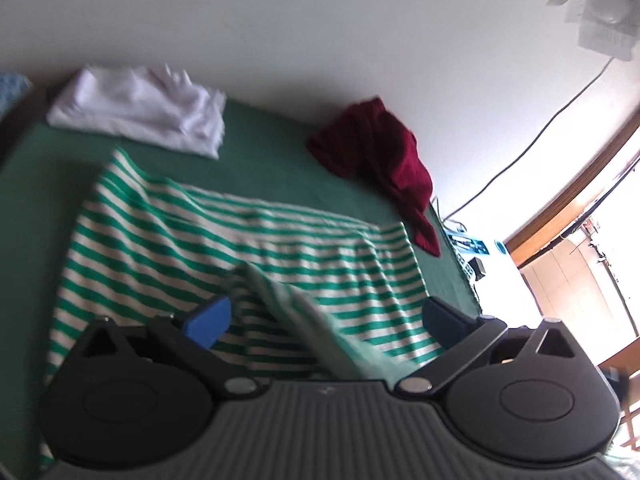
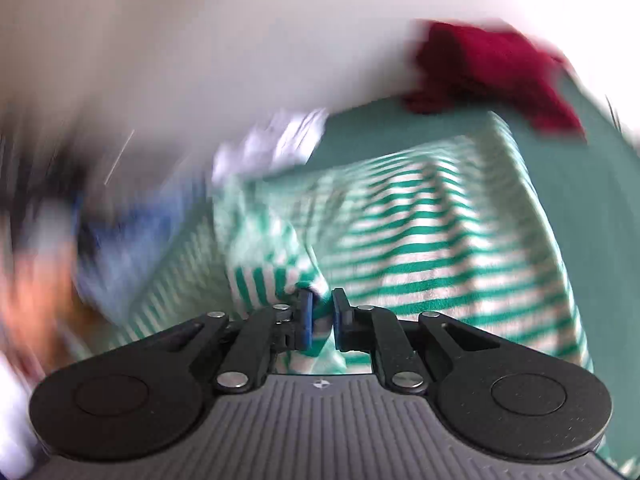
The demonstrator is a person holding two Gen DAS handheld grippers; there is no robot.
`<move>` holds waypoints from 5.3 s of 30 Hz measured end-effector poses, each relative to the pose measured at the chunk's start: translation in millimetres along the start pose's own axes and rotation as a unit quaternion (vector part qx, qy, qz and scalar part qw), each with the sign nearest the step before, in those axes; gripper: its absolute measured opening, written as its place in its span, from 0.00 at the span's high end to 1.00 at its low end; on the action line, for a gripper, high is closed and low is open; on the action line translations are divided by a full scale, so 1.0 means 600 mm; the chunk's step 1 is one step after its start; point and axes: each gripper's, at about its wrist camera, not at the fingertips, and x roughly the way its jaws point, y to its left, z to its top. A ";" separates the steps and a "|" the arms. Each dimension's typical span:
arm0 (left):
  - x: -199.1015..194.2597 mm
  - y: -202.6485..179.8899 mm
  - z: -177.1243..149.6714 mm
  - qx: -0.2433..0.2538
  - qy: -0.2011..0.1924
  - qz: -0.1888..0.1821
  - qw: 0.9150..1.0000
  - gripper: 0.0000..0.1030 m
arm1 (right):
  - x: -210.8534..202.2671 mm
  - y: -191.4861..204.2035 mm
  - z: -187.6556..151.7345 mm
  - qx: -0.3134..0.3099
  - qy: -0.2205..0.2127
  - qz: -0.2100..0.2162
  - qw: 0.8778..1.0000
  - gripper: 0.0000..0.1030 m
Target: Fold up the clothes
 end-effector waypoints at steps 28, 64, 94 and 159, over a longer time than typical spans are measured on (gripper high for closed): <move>-0.123 -0.007 -0.322 0.171 0.106 0.020 0.979 0.08 | 0.082 0.054 -0.035 -0.031 0.054 -0.074 0.995 0.54; -0.235 0.043 -0.338 0.200 0.147 -0.004 0.969 0.26 | -0.119 -0.020 -0.226 -0.016 0.125 0.025 0.992 0.46; -0.211 -0.084 -0.399 0.334 0.124 0.161 0.920 0.50 | -0.205 -0.031 -0.204 -0.104 0.035 0.138 0.984 0.55; -0.036 -0.002 -0.350 0.149 0.132 -0.103 0.974 0.44 | 0.298 0.134 0.082 0.046 0.058 0.058 0.996 0.72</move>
